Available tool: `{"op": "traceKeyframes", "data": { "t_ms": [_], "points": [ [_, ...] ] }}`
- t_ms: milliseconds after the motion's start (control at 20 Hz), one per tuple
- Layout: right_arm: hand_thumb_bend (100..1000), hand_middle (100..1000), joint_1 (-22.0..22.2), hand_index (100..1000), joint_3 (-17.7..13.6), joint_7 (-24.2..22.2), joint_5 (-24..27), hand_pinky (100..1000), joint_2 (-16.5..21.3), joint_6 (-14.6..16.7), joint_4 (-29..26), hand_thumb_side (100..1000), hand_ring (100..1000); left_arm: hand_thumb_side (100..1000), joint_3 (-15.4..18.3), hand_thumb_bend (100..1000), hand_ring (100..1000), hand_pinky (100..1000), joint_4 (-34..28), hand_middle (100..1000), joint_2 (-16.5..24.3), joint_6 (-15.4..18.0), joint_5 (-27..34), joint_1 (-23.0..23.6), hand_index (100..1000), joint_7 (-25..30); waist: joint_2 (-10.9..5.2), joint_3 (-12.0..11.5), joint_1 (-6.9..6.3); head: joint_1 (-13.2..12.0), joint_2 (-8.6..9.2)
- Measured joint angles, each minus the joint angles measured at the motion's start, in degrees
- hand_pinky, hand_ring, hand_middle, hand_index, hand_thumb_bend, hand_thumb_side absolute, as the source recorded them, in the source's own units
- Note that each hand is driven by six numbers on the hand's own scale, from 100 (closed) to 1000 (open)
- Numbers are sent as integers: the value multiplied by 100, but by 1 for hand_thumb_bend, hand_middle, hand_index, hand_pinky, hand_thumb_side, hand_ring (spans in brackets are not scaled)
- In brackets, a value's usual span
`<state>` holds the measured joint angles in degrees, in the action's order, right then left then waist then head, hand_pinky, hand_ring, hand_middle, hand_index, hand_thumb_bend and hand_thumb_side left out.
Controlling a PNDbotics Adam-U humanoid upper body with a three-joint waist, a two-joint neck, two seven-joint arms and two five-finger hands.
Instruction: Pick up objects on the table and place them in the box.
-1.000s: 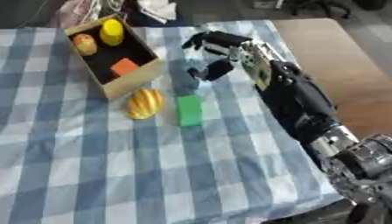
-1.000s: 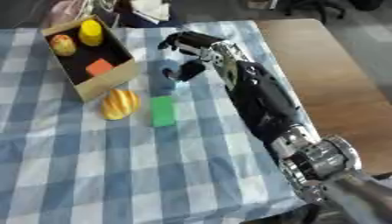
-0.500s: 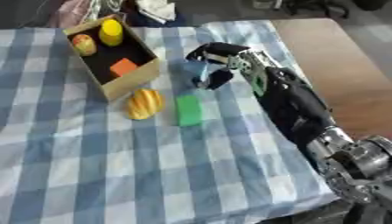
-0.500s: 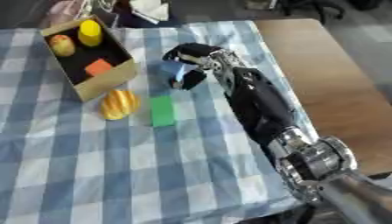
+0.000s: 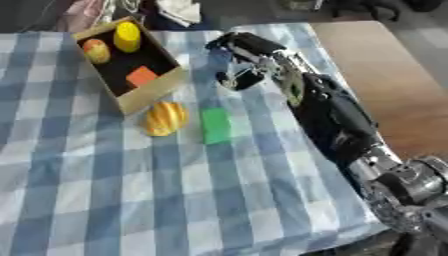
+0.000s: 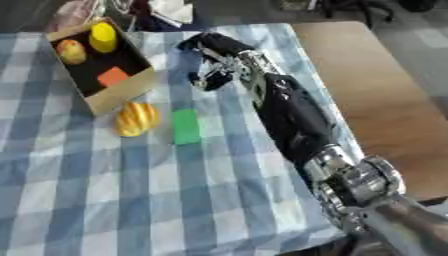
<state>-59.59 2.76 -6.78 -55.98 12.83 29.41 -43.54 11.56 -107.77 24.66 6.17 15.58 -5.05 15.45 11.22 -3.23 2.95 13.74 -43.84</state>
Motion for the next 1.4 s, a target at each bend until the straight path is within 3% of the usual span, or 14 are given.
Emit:
{"op": "traceKeyframes", "data": {
  "t_ms": [300,500,650,950,1400],
  "points": [
    [100,524,-378,729,174,-411,708,509,-284,97,-249,100,523,619,-4,100,555,744,-2,611,-31,-11,5,-3,775,27,0,-123,-2,65,0],
    [100,553,-592,751,187,-674,743,537,-586,30,-192,100,545,618,-24,100,555,745,-7,611,-66,-14,28,-59,775,78,6,-275,-9,172,9],
    [100,616,-676,793,147,-715,496,579,-787,-46,-37,101,586,619,-47,100,555,745,-34,611,-101,-14,58,-105,775,116,8,-369,-22,257,38],
    [101,713,-700,856,-3,-344,-407,628,-1064,-343,264,256,649,621,-84,100,555,746,-49,607,-112,-28,83,-166,775,171,42,-480,-22,386,100],
    [272,869,-692,936,-99,489,-1466,718,-1243,-752,468,493,785,624,-112,100,543,746,-77,605,-154,-52,105,-205,775,202,65,-531,-22,457,114]
  ]
}}
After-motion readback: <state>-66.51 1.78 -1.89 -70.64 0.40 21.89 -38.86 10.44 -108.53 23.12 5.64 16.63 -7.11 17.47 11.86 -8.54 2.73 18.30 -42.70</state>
